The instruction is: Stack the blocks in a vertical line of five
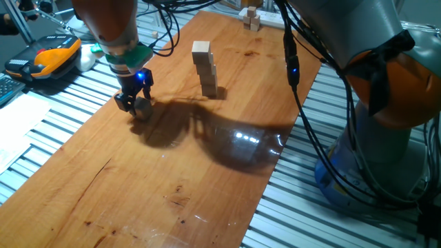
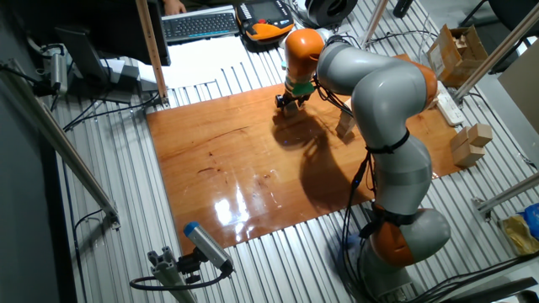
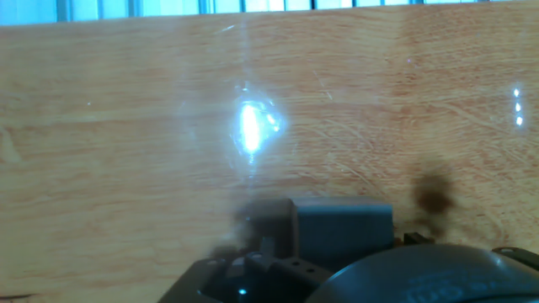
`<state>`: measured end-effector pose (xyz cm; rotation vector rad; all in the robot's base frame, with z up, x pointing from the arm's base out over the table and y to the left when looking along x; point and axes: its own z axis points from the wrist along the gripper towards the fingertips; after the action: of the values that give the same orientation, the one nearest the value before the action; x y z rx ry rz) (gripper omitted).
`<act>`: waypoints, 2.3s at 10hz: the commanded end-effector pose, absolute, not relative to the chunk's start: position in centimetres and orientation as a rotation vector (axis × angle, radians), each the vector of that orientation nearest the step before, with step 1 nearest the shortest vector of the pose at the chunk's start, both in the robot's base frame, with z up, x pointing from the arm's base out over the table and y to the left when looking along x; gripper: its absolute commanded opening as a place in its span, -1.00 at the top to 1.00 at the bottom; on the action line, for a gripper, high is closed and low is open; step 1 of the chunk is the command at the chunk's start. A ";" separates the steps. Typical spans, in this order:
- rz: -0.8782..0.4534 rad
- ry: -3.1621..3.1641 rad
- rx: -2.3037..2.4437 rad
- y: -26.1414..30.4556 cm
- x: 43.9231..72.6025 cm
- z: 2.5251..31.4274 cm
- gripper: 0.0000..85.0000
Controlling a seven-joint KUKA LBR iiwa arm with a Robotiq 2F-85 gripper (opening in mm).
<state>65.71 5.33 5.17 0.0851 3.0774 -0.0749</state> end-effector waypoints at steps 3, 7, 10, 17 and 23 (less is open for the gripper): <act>-0.059 3.071 0.088 5.1 66.0 5.7 -0.60; -0.061 3.067 0.074 5.0 66.0 5.6 -0.60; -0.059 3.067 0.067 5.0 66.1 5.5 -0.60; -0.063 3.071 0.046 5.2 66.4 5.4 -0.20; -0.048 3.091 0.017 5.1 66.4 5.3 0.20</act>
<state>66.46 5.12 5.44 0.0057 3.0996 -0.0437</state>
